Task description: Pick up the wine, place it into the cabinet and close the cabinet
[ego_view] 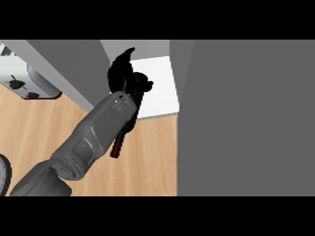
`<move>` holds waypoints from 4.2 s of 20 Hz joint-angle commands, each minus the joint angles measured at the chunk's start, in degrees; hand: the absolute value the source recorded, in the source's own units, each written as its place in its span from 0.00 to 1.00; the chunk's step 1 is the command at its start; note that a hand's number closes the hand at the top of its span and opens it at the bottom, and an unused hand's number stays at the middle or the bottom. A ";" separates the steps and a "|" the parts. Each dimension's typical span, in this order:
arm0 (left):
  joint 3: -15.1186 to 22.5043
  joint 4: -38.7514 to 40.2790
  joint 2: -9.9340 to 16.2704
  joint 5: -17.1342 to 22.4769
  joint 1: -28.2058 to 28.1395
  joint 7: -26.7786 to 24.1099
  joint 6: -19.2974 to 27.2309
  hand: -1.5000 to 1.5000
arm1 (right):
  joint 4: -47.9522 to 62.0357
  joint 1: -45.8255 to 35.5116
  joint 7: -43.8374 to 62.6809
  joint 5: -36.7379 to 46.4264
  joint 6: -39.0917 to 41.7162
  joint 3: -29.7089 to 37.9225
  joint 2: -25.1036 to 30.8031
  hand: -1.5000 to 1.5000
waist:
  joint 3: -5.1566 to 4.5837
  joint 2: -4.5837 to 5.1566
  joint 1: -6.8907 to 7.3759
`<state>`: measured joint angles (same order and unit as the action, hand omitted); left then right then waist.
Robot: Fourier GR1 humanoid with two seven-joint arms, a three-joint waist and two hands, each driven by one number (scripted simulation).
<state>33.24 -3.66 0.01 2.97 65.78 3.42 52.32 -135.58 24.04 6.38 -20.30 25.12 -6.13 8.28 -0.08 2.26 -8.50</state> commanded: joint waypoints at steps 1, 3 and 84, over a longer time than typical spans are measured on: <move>-0.63 -2.40 -0.01 0.59 -2.25 -0.63 1.08 0.00 | -3.48 0.59 0.88 -4.35 0.22 1.08 0.75 0.00 | -0.05 0.12 0.09; -1.77 -5.21 -0.01 1.66 -2.45 -2.70 1.81 0.00 | -2.55 1.03 1.39 -3.42 -0.20 0.03 0.32 0.00 | -0.08 -0.10 0.99; -14.38 -108.17 37.24 31.97 -79.40 -26.64 -40.91 1.00 | -11.15 6.22 3.18 1.01 1.78 -3.75 12.98 1.00 | 0.04 -2.47 8.48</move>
<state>23.04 -111.22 34.71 32.15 -9.96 -22.19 15.90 -137.69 27.40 6.80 -16.92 26.52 -8.93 21.17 -0.07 -0.07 -0.05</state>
